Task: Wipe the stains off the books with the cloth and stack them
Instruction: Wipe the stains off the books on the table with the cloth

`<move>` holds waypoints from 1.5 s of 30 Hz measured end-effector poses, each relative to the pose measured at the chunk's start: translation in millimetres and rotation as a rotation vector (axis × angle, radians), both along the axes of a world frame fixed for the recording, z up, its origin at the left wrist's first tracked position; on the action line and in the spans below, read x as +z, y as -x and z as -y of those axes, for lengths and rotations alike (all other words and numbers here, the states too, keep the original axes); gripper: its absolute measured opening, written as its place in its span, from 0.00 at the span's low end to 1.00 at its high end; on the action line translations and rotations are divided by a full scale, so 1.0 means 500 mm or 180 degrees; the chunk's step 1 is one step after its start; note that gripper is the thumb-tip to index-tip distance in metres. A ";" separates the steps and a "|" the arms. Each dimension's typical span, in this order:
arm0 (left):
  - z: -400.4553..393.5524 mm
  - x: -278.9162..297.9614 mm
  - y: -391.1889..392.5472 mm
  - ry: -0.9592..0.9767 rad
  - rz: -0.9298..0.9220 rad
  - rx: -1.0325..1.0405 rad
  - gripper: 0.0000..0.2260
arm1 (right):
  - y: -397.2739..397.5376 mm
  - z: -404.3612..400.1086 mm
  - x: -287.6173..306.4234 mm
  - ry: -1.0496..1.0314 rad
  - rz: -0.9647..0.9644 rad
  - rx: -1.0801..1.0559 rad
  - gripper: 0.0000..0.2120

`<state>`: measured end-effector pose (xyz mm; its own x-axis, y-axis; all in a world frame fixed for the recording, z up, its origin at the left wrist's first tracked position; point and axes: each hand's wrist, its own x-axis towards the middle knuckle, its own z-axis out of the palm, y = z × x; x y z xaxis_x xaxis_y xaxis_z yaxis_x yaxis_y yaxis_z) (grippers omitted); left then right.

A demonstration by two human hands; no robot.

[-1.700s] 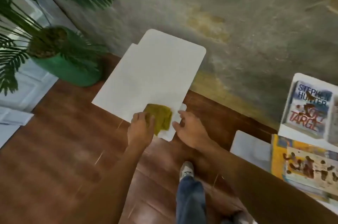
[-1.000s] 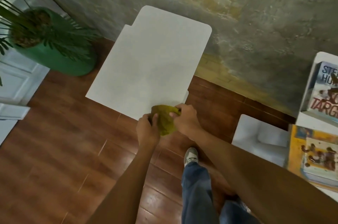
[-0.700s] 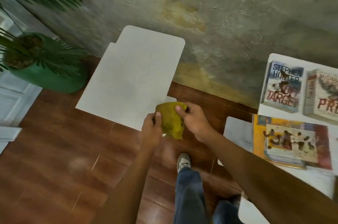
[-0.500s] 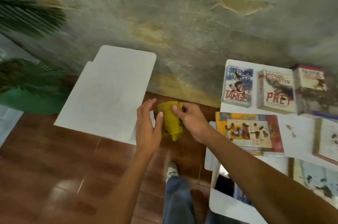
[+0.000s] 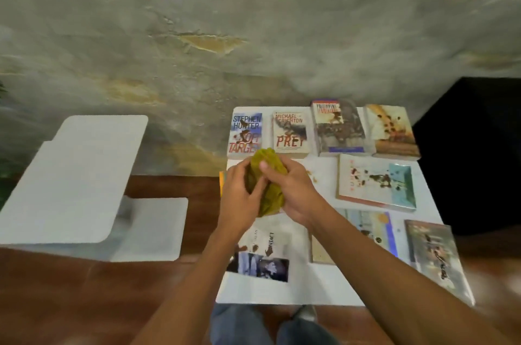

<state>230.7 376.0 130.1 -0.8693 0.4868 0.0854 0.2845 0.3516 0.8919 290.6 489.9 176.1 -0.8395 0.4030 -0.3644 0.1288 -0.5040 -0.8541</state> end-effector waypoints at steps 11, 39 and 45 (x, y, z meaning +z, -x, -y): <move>-0.127 0.022 -0.105 -0.0115 0.0013 -0.0452 0.19 | -0.145 -0.151 0.014 -0.0002 0.0156 -0.0390 0.17; -0.411 -0.019 -0.157 0.0247 0.0691 -0.0467 0.11 | -0.233 -0.470 -0.068 0.0092 0.0804 -0.0419 0.15; -0.461 -0.052 -0.116 0.0942 0.0175 -0.0128 0.15 | -0.244 -0.601 -0.064 -0.0166 0.0645 -0.0107 0.16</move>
